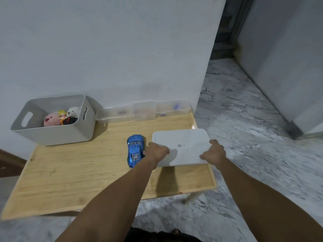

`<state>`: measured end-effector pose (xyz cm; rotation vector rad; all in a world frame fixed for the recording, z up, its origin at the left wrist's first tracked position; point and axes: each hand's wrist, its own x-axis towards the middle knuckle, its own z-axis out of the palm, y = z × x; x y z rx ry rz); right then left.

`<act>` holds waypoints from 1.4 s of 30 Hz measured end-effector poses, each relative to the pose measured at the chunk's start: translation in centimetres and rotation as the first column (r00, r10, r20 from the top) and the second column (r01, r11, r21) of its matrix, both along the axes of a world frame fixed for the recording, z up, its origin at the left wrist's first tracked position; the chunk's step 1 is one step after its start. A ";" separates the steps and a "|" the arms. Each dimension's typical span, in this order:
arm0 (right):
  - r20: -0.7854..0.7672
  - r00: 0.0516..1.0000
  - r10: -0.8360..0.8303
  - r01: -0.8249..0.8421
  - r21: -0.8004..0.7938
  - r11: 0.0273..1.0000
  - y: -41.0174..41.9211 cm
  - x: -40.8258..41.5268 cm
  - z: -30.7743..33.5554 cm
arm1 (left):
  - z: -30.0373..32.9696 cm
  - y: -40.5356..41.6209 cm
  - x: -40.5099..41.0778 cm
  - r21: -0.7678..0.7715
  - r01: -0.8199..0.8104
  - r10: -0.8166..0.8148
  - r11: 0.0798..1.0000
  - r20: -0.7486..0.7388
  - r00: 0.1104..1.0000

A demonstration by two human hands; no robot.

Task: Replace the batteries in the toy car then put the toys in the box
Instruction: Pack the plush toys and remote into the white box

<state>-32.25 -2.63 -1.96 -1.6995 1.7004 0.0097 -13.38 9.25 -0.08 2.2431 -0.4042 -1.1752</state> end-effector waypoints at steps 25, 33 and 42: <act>0.314 0.933 0.176 -0.141 -0.131 0.981 1.8 23.8 13.0 | 10.4 8.1 25.6 -0.303 -0.284 0.379 0.910 0.329 0.865; 0.375 0.897 0.234 -0.208 -0.109 0.972 7.4 36.3 13.0 | 11.7 14.1 37.4 -0.212 -0.308 0.371 0.927 0.424 0.826; 0.342 0.906 0.251 -0.248 -0.053 0.967 11.8 45.7 11.5 | 10.1 18.2 46.6 -0.147 -0.290 0.325 0.946 0.468 0.822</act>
